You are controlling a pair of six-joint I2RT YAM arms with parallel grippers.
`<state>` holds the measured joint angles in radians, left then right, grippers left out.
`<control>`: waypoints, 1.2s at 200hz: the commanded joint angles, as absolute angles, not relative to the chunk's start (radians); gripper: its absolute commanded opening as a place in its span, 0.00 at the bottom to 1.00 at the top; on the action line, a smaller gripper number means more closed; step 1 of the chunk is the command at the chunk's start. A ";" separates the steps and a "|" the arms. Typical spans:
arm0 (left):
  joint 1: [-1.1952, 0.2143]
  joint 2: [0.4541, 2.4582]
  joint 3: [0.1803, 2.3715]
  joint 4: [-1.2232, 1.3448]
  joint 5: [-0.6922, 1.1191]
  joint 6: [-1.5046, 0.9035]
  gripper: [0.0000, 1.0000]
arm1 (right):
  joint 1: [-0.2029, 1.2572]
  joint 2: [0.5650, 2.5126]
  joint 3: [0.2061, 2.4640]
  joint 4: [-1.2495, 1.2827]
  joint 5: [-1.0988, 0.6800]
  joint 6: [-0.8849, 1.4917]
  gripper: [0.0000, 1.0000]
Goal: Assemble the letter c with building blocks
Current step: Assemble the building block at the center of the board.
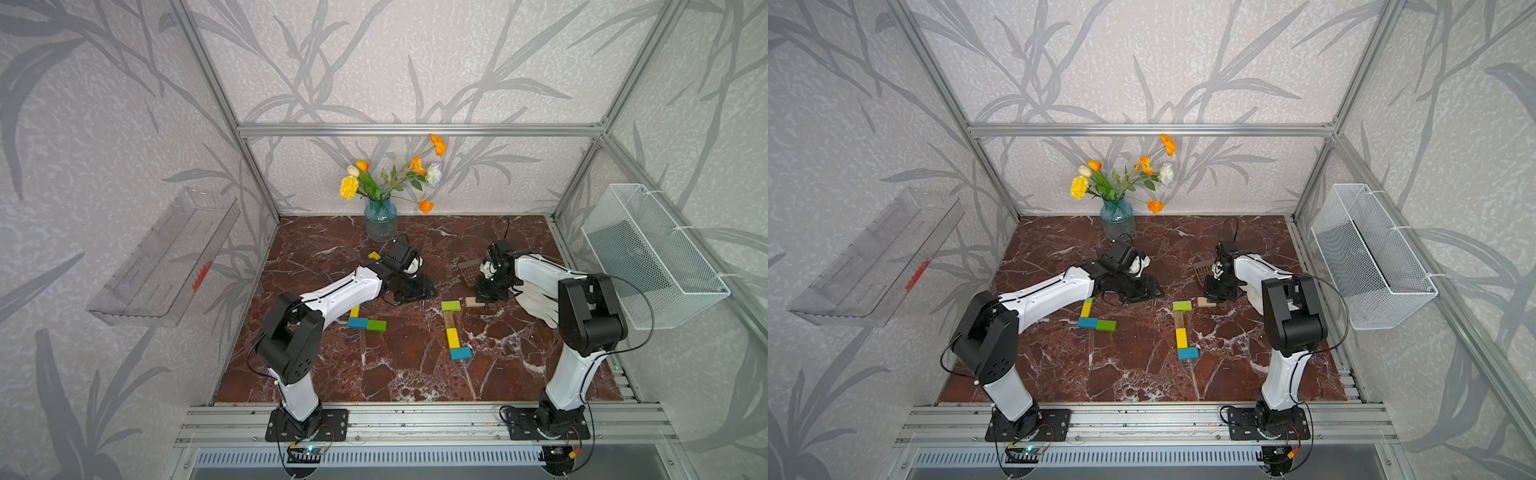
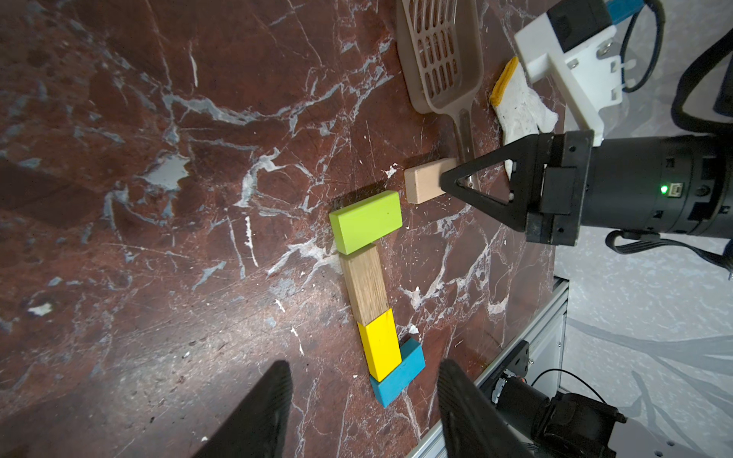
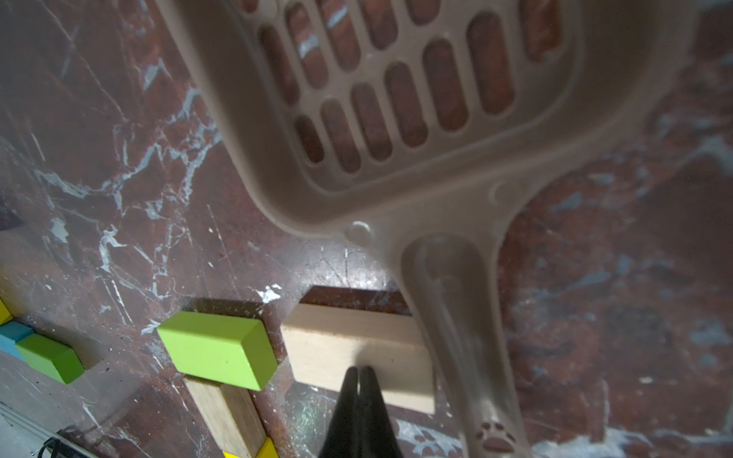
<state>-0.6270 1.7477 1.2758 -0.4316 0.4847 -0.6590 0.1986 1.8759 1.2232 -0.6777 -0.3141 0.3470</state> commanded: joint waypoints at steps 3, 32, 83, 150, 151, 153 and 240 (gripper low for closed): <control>-0.623 1.716 1.264 -0.421 0.495 -0.663 0.59 | 0.199 1.896 1.236 -0.683 -0.308 0.338 0.00; -0.623 1.719 1.265 -0.417 0.500 -0.663 0.59 | 0.205 1.896 1.220 -0.681 -0.313 0.334 0.00; -0.623 1.719 1.264 -0.414 0.505 -0.663 0.59 | 0.240 1.906 1.195 -0.680 -0.321 0.321 0.00; -0.619 1.711 1.257 -0.418 0.505 -0.657 0.58 | 0.259 1.916 1.199 -0.681 -0.325 0.337 0.00; -0.618 1.711 1.256 -0.418 0.505 -0.657 0.58 | 0.259 1.917 1.199 -0.682 -0.325 0.337 0.00; -0.619 1.711 1.256 -0.417 0.505 -0.657 0.58 | 0.260 1.917 1.198 -0.681 -0.325 0.337 0.00; -0.618 1.707 1.252 -0.415 0.506 -0.660 0.58 | 0.270 1.910 1.184 -0.682 -0.327 0.341 0.00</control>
<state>-0.6216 1.7458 1.2610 -0.4225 0.4995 -0.6651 0.2577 1.8793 1.2167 -0.6540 -0.3340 0.3397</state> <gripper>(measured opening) 0.583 0.047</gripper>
